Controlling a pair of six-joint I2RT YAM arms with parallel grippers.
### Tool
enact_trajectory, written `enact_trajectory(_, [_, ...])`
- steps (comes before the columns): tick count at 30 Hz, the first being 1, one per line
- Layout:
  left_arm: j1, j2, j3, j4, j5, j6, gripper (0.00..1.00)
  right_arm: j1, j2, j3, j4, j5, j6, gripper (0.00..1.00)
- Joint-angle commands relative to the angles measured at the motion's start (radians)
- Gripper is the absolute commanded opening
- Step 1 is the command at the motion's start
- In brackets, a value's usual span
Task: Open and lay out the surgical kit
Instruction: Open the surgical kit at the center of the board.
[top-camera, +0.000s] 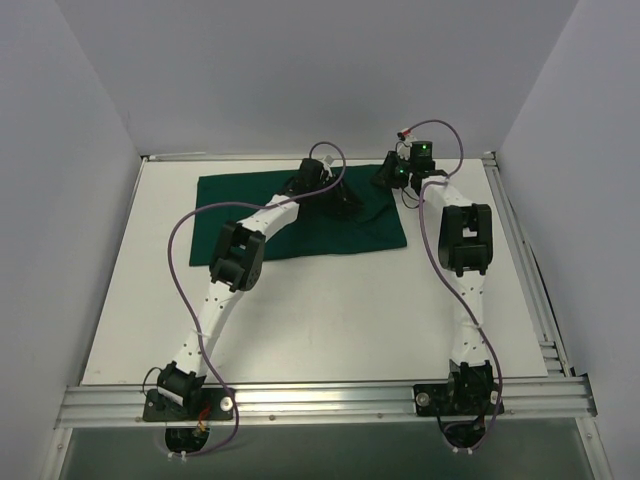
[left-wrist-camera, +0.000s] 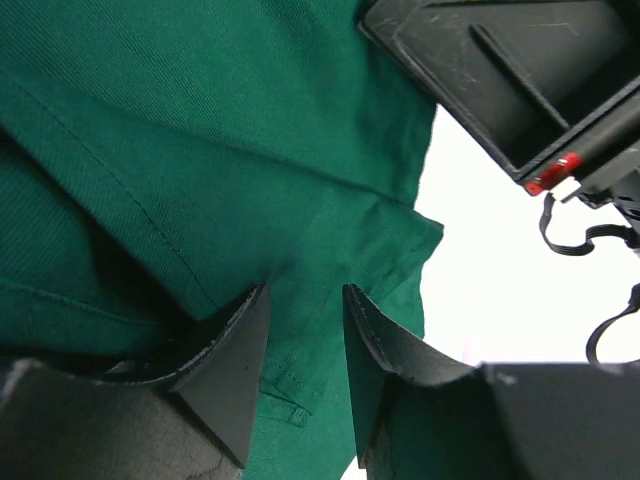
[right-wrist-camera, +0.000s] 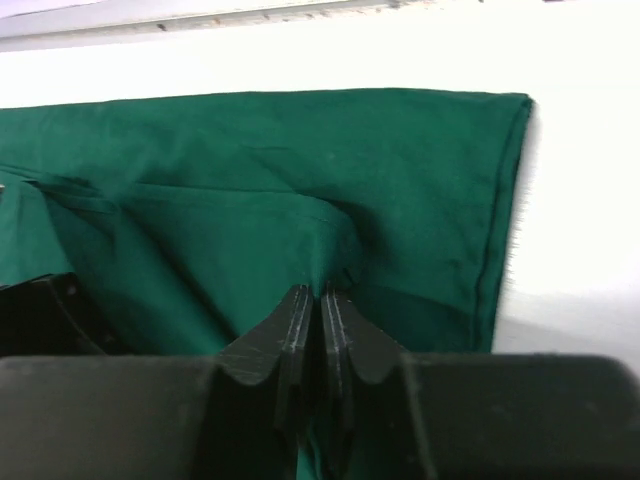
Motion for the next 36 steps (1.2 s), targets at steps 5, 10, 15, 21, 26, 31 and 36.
enact_trajectory(5, [0.019,-0.057,-0.027,-0.050,-0.019,-0.011,0.45,0.019,-0.079,0.022,-0.010,-0.066,0.062,0.00])
enact_trajectory(10, [0.024,-0.065,-0.019,-0.076,-0.027,-0.019,0.43,0.031,-0.177,-0.119,-0.004,-0.054,0.099,0.00])
enact_trajectory(15, [0.027,-0.080,-0.007,-0.123,-0.050,-0.018,0.42,0.034,-0.275,-0.236,-0.021,-0.037,0.084,0.00])
enact_trajectory(21, [0.027,-0.126,-0.056,-0.157,-0.074,-0.013,0.40,0.034,-0.347,-0.322,-0.056,-0.011,0.084,0.00])
enact_trajectory(26, [0.029,-0.193,-0.128,-0.151,-0.102,-0.001,0.40,0.039,-0.399,-0.369,-0.114,0.000,0.078,0.00])
enact_trajectory(31, [0.024,-0.310,-0.234,-0.102,-0.110,0.042,0.44,0.050,-0.429,-0.444,-0.127,0.006,0.059,0.00])
enact_trajectory(36, [0.032,-0.373,-0.294,-0.065,-0.088,0.050,0.46,0.068,-0.429,-0.455,-0.128,0.031,0.039,0.01])
